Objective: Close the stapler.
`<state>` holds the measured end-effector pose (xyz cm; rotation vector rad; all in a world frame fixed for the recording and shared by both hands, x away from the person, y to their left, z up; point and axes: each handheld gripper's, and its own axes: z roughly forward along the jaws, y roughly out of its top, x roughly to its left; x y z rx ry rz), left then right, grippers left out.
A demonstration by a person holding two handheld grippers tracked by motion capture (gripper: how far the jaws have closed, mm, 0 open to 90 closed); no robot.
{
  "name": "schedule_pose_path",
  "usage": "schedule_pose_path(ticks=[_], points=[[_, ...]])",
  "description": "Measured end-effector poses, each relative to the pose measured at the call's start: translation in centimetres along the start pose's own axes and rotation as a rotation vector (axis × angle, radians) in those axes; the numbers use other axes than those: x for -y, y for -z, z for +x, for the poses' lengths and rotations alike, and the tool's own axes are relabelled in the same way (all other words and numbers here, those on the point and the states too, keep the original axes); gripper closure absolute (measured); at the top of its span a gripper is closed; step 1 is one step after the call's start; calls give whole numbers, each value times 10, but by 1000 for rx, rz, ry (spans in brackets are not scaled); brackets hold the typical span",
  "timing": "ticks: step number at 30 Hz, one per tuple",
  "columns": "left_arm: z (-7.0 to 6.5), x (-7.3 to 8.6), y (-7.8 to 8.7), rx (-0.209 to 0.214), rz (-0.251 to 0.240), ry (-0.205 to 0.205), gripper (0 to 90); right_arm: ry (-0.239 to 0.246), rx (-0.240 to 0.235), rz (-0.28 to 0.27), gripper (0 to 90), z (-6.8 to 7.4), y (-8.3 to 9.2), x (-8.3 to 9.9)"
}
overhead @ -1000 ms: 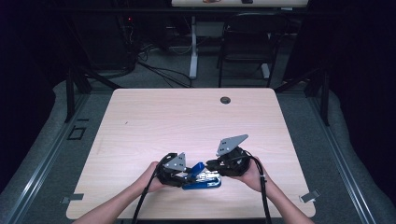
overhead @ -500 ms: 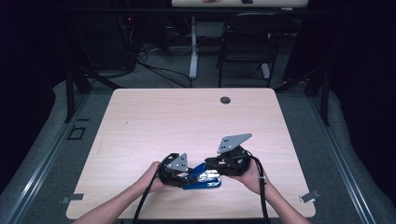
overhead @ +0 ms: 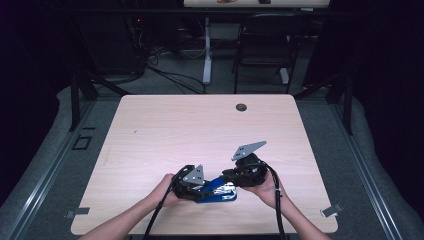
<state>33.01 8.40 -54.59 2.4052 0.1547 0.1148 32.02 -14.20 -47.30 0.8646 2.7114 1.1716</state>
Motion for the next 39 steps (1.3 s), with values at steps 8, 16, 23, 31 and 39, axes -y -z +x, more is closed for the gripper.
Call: schedule_pose_path(ticks=[8, 16, 23, 31, 39], points=[[2, 3, -3, 11, 63, 4, 598, 23, 64, 76, 782, -4, -4, 4], [4, 11, -5, 39, 118, 19, 540, 25, 94, 168, 784, -13, -21, 13], [5, 15, -1, 31, 122, 30, 583, 20, 98, 199, 792, -15, -23, 15], [4, 14, 0, 37, 131, 19, 628, 18, 86, 221, 862, -15, -28, 17], [5, 13, -1, 43, 134, 7, 630, 23, 77, 234, 881, -8, -34, 17]])
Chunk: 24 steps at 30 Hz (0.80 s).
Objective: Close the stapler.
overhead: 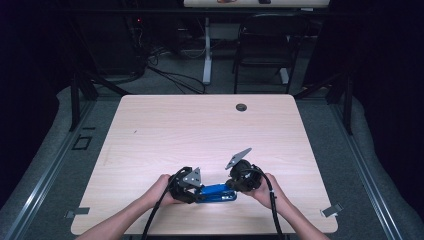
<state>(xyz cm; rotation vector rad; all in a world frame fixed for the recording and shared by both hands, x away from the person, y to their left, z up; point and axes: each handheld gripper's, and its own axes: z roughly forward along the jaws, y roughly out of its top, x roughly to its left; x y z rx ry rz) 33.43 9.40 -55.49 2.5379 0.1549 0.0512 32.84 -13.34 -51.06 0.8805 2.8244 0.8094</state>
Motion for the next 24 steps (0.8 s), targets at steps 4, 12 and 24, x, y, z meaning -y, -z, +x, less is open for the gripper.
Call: schedule_pose_path(ticks=[4, 12, 24], points=[[1, -1, 0, 7, 1, -1, 630, -16, -13, 2, 889, -4, 1, 1], [2, -5, -1, 11, 22, -7, 633, -72, -45, -10, 900, -8, -2, 4], [6, -6, -1, 16, 35, -4, 632, -85, -40, -11, 861, -6, -2, 2]])
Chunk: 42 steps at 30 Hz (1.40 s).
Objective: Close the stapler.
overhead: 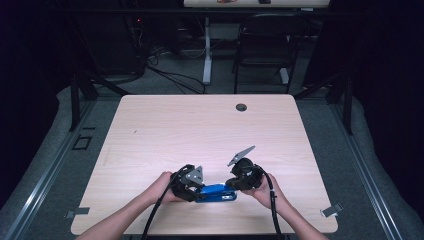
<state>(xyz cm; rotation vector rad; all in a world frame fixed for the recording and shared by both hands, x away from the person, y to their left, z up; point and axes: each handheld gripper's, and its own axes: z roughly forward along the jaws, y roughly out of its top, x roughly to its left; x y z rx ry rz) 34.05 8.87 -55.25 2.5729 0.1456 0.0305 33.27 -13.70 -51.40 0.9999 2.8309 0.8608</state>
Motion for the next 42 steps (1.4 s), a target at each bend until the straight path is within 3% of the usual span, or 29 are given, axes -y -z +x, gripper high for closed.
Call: schedule_pose_path(ticks=[2, 4, 5, 7, 14, 19, 20, 23, 28, 29, 30, 33, 41, 42], points=[[1, 0, 1, 24, 2, 5, 631, 13, 5, -2, 845, 0, 1, -1], [1, 1, 1, 21, -2, 13, 627, 17, 8, -31, 812, -1, 5, -1], [0, 2, 0, 0, -15, 19, 625, 22, 14, -52, 777, -2, 7, -2], [1, 3, 0, 18, -17, 28, 563, 16, 35, -55, 757, -3, 9, -2], [0, 2, 5, -11, -32, 60, 413, 11, 75, -68, 615, -7, 14, 0], [-1, 2, 14, -60, -71, 100, 315, 14, 138, -93, 418, -7, 27, -1], [0, 3, 19, -75, -80, 112, 315, 14, 138, -93, 418, -7, 27, -1], [3, 7, 34, -143, -82, 190, 253, 15, 166, -115, 318, -7, 37, 1], [6, 19, 54, -211, -96, 301, 159, 1, 198, -140, 215, -9, 53, 11], [6, 19, 54, -211, -96, 301, 158, -4, 207, -151, 198, -8, 57, 13], [7, 24, 60, -234, -97, 331, 154, -3, 216, -153, 186, -8, 61, 15], [8, 28, 68, -276, -91, 365, 147, -21, 238, -175, 152, -9, 69, 23], [4, 41, 75, -309, -65, 413, 116, -75, 301, -171, 133, -22, 80, 50], [2, 47, 77, -324, -52, 426, 112, -81, 349, -172, 127, -24, 83, 60]])
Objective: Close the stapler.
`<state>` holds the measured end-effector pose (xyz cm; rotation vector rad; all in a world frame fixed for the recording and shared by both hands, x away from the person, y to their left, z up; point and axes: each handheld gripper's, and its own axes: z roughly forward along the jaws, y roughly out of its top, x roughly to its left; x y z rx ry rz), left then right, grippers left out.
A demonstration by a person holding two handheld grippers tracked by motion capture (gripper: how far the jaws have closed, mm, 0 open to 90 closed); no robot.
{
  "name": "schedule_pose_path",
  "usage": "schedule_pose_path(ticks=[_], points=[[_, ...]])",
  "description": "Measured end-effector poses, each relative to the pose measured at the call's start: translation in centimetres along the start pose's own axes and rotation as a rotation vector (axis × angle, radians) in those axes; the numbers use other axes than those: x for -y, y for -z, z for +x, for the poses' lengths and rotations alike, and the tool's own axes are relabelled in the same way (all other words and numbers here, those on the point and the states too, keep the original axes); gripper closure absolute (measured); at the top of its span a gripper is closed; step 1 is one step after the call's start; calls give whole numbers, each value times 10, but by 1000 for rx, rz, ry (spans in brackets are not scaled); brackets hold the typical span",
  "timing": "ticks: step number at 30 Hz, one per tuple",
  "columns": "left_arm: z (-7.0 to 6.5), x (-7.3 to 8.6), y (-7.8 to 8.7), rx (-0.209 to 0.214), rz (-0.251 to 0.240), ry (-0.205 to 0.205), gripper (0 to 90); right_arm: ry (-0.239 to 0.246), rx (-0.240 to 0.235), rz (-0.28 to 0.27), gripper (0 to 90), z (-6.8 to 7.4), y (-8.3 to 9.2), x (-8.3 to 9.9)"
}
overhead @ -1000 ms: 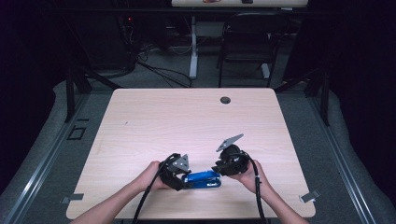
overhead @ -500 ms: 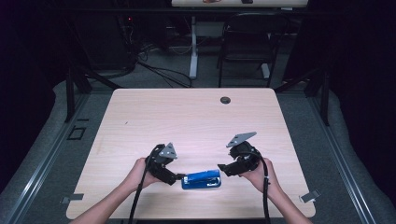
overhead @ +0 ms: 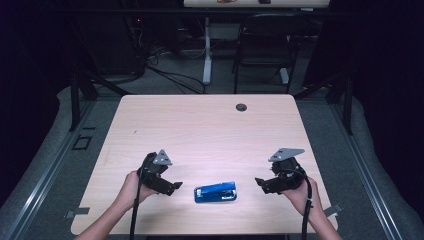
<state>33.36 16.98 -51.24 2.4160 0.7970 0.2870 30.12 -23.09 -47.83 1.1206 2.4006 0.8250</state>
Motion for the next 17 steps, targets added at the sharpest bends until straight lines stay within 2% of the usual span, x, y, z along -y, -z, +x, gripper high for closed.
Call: schedule_pose_path(ticks=[2, 7, 9, 10, 12, 17], points=[[3, 6, 2, -21, 8, 9, 106, -9, 24, -2, 109, -3, 2, 8], [15, 21, 4, -67, 21, 64, 60, -37, 57, 39, 35, -13, 5, 28], [19, 22, 3, -74, 23, 71, 23, -50, 71, 57, 9, -16, 4, 34], [23, 24, -1, -80, 33, 76, 23, -50, 71, 57, 9, -16, 4, 34], [33, 27, -11, -93, 61, 83, 2, -39, 82, 104, 0, -19, -3, 37], [46, 32, -23, -126, 99, 84, 0, -10, 96, 152, 0, -20, -13, 41]])
